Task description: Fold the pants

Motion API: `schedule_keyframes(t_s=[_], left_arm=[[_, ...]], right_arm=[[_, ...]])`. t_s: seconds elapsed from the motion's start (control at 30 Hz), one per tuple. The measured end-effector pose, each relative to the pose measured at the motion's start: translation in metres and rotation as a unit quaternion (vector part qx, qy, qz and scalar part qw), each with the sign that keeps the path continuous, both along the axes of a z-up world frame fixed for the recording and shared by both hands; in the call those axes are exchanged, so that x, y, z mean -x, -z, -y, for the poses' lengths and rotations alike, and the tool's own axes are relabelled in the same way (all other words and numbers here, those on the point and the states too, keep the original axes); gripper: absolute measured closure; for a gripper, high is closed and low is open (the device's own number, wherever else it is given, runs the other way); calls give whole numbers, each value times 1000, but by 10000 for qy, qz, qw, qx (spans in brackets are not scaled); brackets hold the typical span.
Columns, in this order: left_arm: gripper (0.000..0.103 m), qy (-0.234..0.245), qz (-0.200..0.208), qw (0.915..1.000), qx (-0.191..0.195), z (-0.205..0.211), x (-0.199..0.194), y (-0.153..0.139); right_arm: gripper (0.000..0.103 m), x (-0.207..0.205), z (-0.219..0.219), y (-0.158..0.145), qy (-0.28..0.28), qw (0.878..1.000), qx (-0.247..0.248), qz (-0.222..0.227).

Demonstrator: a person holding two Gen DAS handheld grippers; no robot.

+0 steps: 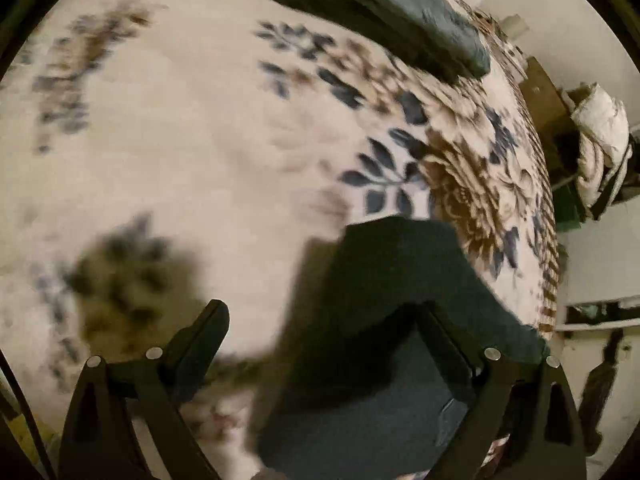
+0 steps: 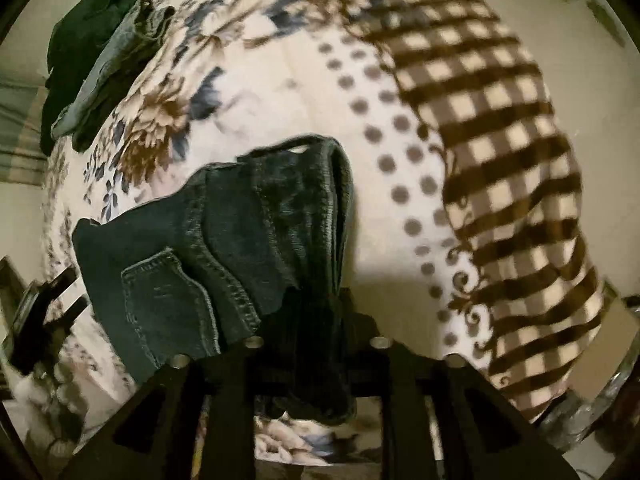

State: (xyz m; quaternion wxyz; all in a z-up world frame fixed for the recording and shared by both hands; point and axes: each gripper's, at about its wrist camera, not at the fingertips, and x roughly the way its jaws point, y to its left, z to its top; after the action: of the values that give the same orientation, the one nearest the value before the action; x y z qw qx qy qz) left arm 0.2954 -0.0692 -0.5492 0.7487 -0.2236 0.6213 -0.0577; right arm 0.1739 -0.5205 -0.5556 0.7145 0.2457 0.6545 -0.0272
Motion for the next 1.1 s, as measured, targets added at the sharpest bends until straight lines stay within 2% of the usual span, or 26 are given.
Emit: schedule_keyframes(t_s=[0.03,0.1,0.2,0.23,0.27,0.3,0.33,0.37,0.4,0.43,0.47,0.53,0.57,0.63,0.67,0.7,0.73,0.77,0.83,0.9,0.97,1.07,1.1], left_arm=[[7,13,-111,9999,98,5,-10,9],[7,46,-215,9993,289,11,-23,20],[11,13,-369,9969,702,14,-37,41],[29,-1,-295,9961,831,13,-38,42],[51,0,-222,9959,880,12,-40,42],[56,17,-213,9958,885,11,-41,43],[71,-16,-204,9947,1004,7,-41,44],[76,-38,-217,9934,1129,4,-41,46],[77,-56,-234,9923,1213,1,-41,49],[78,-64,-269,9909,1318,-3,-41,51],[79,-69,-294,9897,1402,-6,-42,54],[80,-103,-399,9873,1532,-12,-46,64],[80,-196,-498,9848,1651,-15,-48,72],[78,-313,-606,9830,1702,-17,-52,74],[78,-255,-598,9844,1635,-15,-52,69],[76,-113,-560,9864,1541,-12,-50,61],[69,25,-499,9885,1430,-11,-46,50],[48,76,-446,9890,1412,-12,-40,43],[20,164,-312,9888,1451,-14,-24,27],[18,223,-180,9888,1464,-17,-2,18],[18,292,-235,9888,1442,-17,15,22],[18,273,-555,9839,1679,-11,34,46],[18,214,-615,9801,1874,-10,40,55]], right_arm=[[54,2,10,6,218,9995,-198,-151],[39,11,24,14,598,9963,-615,-82],[30,13,41,19,946,9890,-1127,162],[27,10,44,23,992,9867,-1269,232],[25,6,45,29,1008,9837,-1463,277],[25,0,45,40,1058,9795,-1697,236],[25,-4,43,53,1089,9733,-2011,169],[34,-8,40,59,1068,9703,-2164,156],[74,-9,37,59,1005,9698,-2209,241],[89,-10,31,57,872,9726,-2139,258],[91,-9,31,49,763,9818,-1729,194],[91,-4,41,39,839,9873,-1320,272],[91,-3,46,42,885,9872,-1312,223],[88,-3,46,54,839,9826,-1653,68],[72,-2,47,55,869,9797,-1809,6],[49,-1,48,54,871,9793,-1829,-58],[38,6,52,50,941,9772,-1902,-8],[26,15,56,45,1066,9739,-1998,122],[23,33,61,39,1279,9679,-2152,239],[23,58,55,42,1368,9629,-2321,155],[23,76,40,57,1413,9563,-2560,-12],[23,86,10,85,1434,9462,-2898,-106],[23,84,1,93,1405,9449,-2954,-106]])
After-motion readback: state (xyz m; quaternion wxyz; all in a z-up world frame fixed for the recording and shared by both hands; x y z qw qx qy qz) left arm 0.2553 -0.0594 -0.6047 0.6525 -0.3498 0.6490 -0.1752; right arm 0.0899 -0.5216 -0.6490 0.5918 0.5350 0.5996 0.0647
